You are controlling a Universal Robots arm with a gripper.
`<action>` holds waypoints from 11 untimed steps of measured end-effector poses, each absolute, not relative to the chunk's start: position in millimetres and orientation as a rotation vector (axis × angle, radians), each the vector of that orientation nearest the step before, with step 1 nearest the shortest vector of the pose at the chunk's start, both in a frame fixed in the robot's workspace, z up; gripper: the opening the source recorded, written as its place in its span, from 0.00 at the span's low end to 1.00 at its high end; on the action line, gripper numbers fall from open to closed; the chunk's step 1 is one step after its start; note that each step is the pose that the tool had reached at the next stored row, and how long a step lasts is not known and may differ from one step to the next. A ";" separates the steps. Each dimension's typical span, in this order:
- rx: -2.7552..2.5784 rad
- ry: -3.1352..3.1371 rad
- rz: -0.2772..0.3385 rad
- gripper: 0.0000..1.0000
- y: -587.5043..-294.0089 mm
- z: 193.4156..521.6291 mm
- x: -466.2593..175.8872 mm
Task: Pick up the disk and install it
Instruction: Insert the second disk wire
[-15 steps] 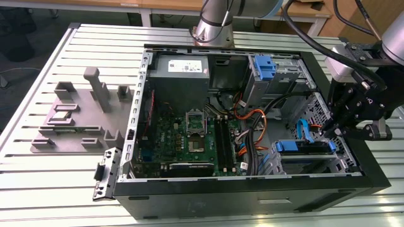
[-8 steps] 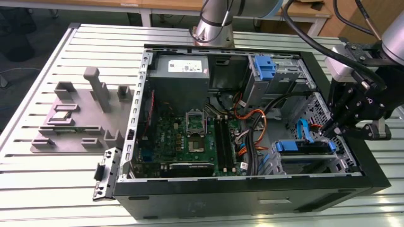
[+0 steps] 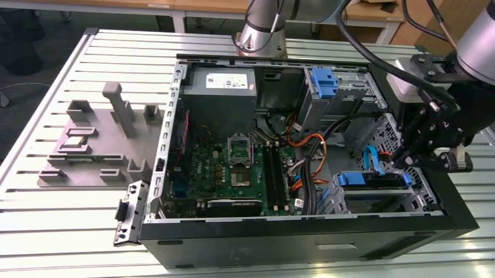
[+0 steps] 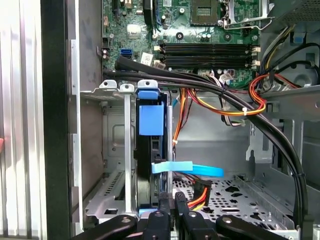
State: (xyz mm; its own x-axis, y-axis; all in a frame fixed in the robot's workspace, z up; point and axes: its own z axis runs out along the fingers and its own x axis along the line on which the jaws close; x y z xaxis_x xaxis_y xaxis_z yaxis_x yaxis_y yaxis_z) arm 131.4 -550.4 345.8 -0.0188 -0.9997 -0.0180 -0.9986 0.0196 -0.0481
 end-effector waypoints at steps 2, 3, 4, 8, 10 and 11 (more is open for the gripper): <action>-2.161 2.203 -0.047 0.16 -550.9 345.8 127.7; -2.157 2.199 -0.054 0.16 -551.5 345.7 125.9; -2.155 2.197 -0.060 0.16 -552.3 345.8 124.6; -2.150 2.191 -0.071 0.16 -557.8 345.9 119.5; -2.149 2.190 -0.072 0.16 -560.8 345.7 117.6; -2.149 2.190 -0.072 0.16 -562.1 345.8 117.4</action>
State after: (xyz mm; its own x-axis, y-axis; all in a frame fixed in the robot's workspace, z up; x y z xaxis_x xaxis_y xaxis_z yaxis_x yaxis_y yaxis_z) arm 117.4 -562.1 345.8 -0.0182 -0.9997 -0.0187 -0.9963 0.0197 -0.0837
